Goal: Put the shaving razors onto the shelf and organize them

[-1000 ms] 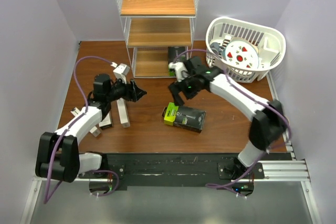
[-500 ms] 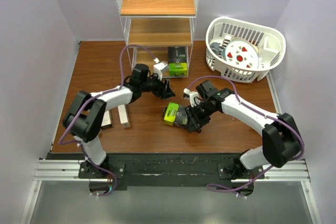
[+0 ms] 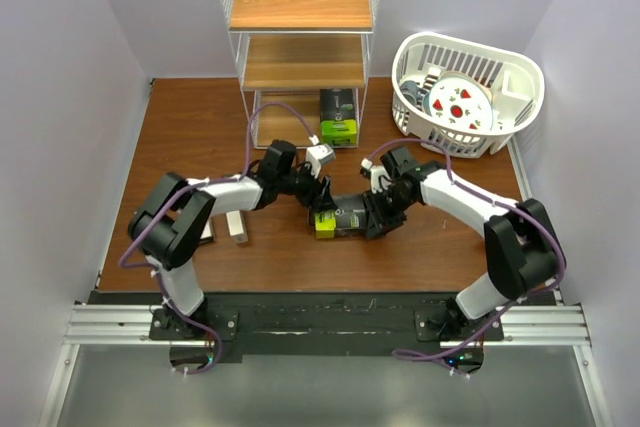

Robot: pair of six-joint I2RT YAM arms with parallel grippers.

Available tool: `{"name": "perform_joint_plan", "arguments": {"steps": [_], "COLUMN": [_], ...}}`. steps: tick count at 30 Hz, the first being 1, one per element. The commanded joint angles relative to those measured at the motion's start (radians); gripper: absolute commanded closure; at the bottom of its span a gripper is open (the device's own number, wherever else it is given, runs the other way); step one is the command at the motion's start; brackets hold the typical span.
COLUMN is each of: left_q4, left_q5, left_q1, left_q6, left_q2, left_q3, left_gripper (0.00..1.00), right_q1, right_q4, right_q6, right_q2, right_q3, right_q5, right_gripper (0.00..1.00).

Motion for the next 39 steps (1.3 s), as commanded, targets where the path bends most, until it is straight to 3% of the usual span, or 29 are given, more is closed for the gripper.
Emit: {"name": "perform_joint_plan", "arguments": {"steps": [1,3,7,11,15,22,27,39], "left_q4": [0.018,0.023,-0.012,0.009,0.15,0.325,0.405,0.523], "left_q5": [0.022,-0.01,-0.229,-0.168,-0.089,0.008,0.007,-0.023], "left_q1": [-0.01,-0.01,0.006,0.09,0.138,0.131,0.108,0.053], "left_q6": [0.019,-0.008,-0.12,-0.278,-0.529,-0.685,-0.723,-0.749], "left_q2": [-0.15,-0.187,-0.335,-0.451,-0.491,-0.428,-0.362,-0.175], "left_q3": [-0.109,-0.16,-0.226,-0.379,-0.528,-0.587,-0.557,-0.498], "left_gripper": [0.35,0.35,0.31,0.3,0.32,0.36,0.38,0.43], "right_q1": [-0.034,-0.036,-0.036,-0.045,-0.068,-0.097,-0.097,-0.099], "right_q4": [0.182,0.18,0.105,0.079,0.14,0.424,0.599,0.625], "right_q6": [-0.015,-0.01,-0.019,0.042,0.16,0.348,0.493,0.513], "right_q2": [0.099,0.151,0.173,0.111,0.03,0.068,0.148,0.208], "right_q3": [0.18,0.232,0.309,0.21,0.065,-0.047,-0.067,-0.098], "right_q5": [0.101,0.09,0.085,0.067,-0.034,-0.287,-0.341,-0.313], "right_gripper": [0.65,0.62,0.52,0.44,0.38,0.29,0.28,0.27]}}
